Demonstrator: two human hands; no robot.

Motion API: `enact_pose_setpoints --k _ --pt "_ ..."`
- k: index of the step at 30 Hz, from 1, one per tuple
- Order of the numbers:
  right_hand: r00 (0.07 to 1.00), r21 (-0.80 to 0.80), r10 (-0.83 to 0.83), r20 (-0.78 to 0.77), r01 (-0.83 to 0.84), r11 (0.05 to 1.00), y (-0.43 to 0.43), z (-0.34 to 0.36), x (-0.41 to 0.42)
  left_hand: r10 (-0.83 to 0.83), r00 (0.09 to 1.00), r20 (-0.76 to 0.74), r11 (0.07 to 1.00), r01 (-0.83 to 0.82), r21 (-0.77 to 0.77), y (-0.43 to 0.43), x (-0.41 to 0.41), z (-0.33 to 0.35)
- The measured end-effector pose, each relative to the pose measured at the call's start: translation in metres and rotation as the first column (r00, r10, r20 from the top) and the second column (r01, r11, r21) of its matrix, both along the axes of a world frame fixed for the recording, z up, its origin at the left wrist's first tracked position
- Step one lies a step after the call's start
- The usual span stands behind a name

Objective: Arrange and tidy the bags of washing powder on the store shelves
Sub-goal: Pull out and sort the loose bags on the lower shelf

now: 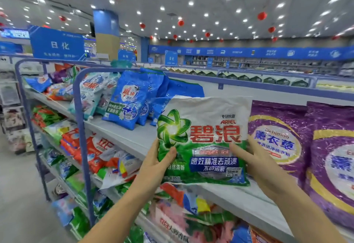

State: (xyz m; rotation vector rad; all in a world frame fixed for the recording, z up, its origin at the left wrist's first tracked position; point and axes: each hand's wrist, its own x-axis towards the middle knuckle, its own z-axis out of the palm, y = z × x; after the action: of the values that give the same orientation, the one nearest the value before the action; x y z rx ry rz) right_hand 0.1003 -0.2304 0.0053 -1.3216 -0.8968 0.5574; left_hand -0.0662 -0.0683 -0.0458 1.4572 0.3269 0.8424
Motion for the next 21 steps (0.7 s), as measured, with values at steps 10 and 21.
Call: enact_pose_setpoints --k 10,21 --pt "0.945 -0.017 -0.325 -0.034 0.325 0.946 0.067 0.007 0.070 -0.143 0.982 -0.121 0.989 0.137 -0.053 0.112 0.124 0.031" --pt "0.644 -0.153 -0.765 0.028 0.759 0.633 0.140 0.002 0.132 -0.385 0.861 -0.332 0.922 0.374 -0.099 0.175 0.255 0.038"
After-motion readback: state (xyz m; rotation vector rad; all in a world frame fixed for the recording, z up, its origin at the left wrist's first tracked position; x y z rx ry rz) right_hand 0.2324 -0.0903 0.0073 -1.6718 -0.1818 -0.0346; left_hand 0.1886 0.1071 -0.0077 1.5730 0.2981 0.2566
